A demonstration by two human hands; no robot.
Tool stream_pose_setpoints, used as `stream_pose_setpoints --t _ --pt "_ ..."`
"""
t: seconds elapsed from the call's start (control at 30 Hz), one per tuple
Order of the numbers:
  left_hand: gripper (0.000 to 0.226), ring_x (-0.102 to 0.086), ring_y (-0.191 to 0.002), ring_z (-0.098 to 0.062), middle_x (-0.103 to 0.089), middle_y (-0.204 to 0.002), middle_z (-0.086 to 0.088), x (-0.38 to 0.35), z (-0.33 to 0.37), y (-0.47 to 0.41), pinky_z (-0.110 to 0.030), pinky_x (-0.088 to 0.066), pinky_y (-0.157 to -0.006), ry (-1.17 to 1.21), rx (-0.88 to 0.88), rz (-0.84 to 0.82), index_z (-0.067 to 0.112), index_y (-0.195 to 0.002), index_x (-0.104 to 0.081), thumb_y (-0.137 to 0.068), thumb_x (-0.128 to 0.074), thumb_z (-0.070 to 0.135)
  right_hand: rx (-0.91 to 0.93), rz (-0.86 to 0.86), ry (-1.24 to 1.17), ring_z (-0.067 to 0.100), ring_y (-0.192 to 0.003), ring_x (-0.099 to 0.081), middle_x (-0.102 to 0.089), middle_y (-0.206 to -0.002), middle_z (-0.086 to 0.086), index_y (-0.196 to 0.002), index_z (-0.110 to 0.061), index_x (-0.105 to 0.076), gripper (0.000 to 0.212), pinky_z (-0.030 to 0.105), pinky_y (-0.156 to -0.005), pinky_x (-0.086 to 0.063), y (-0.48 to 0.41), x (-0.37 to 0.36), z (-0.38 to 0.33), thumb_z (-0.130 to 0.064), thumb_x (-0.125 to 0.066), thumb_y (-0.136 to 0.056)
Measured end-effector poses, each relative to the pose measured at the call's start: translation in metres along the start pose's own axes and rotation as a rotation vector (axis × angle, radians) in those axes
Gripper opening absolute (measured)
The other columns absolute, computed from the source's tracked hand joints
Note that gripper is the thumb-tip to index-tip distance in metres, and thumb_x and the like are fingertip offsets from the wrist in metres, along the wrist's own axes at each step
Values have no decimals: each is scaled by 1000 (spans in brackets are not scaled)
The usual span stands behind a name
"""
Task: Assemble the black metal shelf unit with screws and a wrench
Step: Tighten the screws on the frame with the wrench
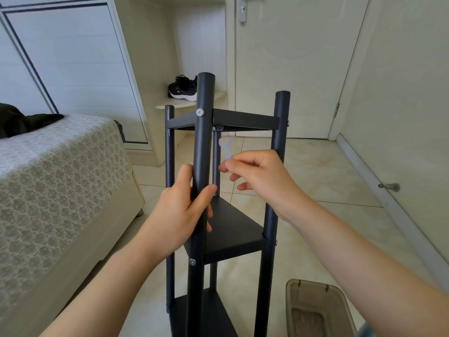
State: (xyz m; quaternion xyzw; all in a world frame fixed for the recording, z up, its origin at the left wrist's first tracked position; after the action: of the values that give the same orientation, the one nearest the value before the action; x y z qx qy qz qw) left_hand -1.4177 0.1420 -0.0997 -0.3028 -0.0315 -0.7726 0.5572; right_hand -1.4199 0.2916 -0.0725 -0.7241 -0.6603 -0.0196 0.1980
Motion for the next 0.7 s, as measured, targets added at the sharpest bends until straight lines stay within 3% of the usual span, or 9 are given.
stream_pose_setpoints --t 0.07,0.17,0.23,0.33,0.4,0.5,0.7 --pt "12 -71 -55 -20 -72 -76 4 3 -1 -1 -23 -54 -50 -13 6 13 27 -103 -41 -101 -50 35 3 27 54 6 -66 -59 -69 -78 -1 -90 -15 -76 18 24 -65 -55 -2 -1 -3 -16 -59 -95" --pt "10 -71 -53 -22 -71 -75 5 6 -2 -2 -23 -54 -48 -25 17 32 31 -101 -42 -101 -51 34 31 47 113 13 -60 -52 -57 -63 3 -85 -13 -75 21 40 -68 -54 -3 -7 -10 -14 -57 -96" --pt "10 -70 -52 -22 -71 -73 4 8 -4 -2 -24 -55 -48 -38 28 37 31 -99 -42 -101 -51 33 60 78 138 22 -61 -53 -61 -67 14 -85 -11 -76 21 44 -70 -54 -6 -9 -15 -14 -58 -95" --pt "12 -70 -51 -22 -71 -74 3 13 -7 -2 -30 -58 -51 -58 40 45 26 -97 -41 -101 -51 31 88 138 146 21 -63 -58 -66 -70 12 -88 -11 -77 20 43 -73 -56 -10 -8 -20 -16 -60 -95" --pt "13 -70 -51 -22 -71 -74 4 17 -8 -2 -31 -59 -51 -71 42 51 26 -96 -40 -101 -51 31 110 161 149 18 -64 -60 -66 -67 4 -91 -12 -78 19 36 -70 -57 -14 -10 -22 -18 -60 -95" --pt "12 -70 -51 -22 -71 -74 4 21 -8 0 -30 -58 -51 -67 43 59 27 -97 -41 -101 -51 31 157 173 162 7 -61 -58 -61 -62 -7 -94 -12 -78 19 15 -59 -47 -16 -15 -27 -19 -60 -96" --pt "30 -69 -48 -22 -71 -69 1 26 -7 2 -25 -54 -46 -47 72 55 25 -99 -42 -87 -54 49 190 167 140 7 -64 -60 -61 -63 -8 -95 -10 -77 19 13 -63 -46 -22 -26 -35 -18 -60 -96"
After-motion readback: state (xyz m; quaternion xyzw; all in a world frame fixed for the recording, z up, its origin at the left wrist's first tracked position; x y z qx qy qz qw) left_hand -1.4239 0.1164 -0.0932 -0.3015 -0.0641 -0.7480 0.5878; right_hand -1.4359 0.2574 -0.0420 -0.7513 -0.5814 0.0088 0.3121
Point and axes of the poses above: each hand's wrist, its own y-axis away from the middle knuckle, its own x-axis out of the back of the hand, z = x × y, the point moved 10 cm from there along -y, towards the middle knuckle
